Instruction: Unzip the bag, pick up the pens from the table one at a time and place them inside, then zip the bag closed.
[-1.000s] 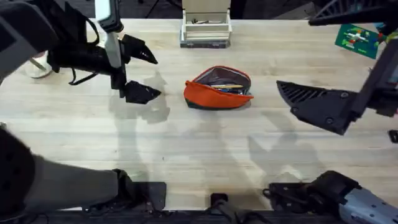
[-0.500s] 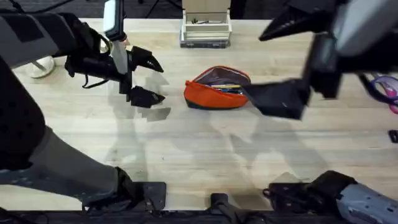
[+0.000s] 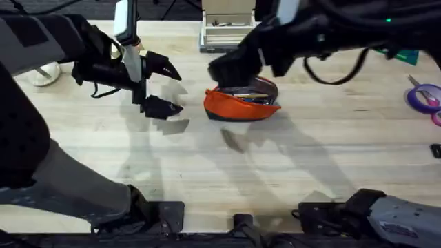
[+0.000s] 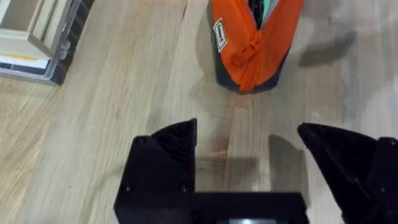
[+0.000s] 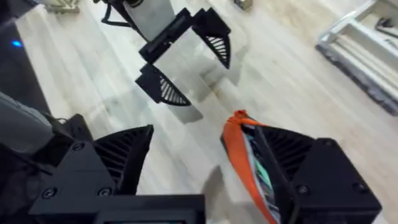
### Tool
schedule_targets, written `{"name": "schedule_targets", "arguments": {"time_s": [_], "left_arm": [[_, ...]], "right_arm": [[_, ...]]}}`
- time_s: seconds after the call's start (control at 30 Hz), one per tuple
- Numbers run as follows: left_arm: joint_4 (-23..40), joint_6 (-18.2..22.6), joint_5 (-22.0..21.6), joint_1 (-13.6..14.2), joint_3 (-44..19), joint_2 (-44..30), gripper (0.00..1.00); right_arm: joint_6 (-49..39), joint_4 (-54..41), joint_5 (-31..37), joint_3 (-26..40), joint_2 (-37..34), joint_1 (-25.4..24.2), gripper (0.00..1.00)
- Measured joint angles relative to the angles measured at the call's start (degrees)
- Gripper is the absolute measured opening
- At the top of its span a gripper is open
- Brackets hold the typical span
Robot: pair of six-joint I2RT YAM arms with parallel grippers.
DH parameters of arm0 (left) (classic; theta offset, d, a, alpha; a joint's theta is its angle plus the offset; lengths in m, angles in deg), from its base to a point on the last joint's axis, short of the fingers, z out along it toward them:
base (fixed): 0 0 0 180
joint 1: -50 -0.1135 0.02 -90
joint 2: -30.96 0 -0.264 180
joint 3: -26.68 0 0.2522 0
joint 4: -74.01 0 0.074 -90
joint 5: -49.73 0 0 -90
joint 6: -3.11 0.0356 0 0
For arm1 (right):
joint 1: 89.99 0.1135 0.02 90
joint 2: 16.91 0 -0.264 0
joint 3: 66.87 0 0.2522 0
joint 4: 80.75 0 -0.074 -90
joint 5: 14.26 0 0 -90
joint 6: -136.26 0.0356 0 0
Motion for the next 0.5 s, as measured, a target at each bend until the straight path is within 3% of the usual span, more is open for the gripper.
{"name": "schedule_targets", "arguments": {"time_s": [0.5], "left_arm": [[0.0,0.0,0.0,0.0,0.0,0.0,0.993]], "right_arm": [[5.1,0.9,-0.5,0.0,-5.5,6.6,0.998]]}}
